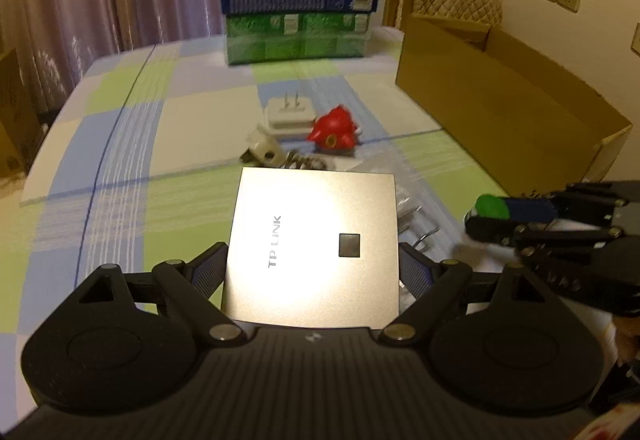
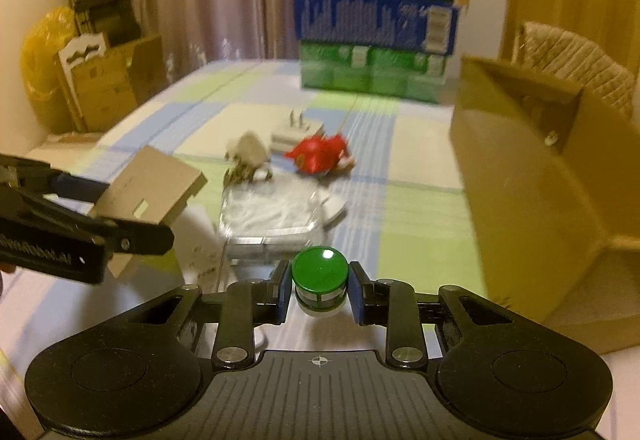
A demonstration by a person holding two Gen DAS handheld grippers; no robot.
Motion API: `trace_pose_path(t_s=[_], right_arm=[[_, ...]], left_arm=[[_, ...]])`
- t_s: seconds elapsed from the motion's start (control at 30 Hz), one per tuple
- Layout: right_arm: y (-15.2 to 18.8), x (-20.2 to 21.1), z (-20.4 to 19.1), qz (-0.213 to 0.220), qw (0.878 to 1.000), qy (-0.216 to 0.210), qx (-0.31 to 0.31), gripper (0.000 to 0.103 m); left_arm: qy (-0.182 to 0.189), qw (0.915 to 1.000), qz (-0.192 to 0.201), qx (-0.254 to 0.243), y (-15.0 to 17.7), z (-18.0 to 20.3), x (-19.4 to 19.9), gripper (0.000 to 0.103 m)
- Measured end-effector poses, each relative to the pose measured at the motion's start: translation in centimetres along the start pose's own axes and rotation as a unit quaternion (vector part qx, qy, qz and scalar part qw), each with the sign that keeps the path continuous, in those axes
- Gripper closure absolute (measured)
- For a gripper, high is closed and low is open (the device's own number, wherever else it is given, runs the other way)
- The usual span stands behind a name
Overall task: Organize rigid objects
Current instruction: 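Carry the panel into the cardboard box and open the left tool while the right tool carries the jar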
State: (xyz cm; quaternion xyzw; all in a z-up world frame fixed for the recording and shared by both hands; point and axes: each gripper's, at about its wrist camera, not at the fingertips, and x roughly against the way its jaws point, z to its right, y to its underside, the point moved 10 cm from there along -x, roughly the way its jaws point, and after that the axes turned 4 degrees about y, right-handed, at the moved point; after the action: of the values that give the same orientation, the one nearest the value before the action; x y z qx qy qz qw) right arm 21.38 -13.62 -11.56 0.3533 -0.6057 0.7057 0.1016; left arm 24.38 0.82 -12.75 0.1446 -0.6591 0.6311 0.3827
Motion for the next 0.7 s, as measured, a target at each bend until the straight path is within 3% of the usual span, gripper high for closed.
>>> trace_pose_path(t_s=[0.23,0.4,0.7], right_arm=[[-5.3,5.6,3.9,0.056,0.998,0.007,-0.009,0.077],[-7.9,8.4,9.0,0.079,0.996,0.046,-0.008,0.077],[-6.8,9.3,18.7,0.060,0.992,0.102,-0.050,0.077]], left_arm=[[0.005,0.9992,0.038,-0.004,-4.1,3.5,2.8,0.017],[0.024,0.9973,0.062,-0.031,-7.8,8.2,3.7,0.017],[0.087,0.9925,0.063,-0.058,-12.5,17.2,0.4,0.017]])
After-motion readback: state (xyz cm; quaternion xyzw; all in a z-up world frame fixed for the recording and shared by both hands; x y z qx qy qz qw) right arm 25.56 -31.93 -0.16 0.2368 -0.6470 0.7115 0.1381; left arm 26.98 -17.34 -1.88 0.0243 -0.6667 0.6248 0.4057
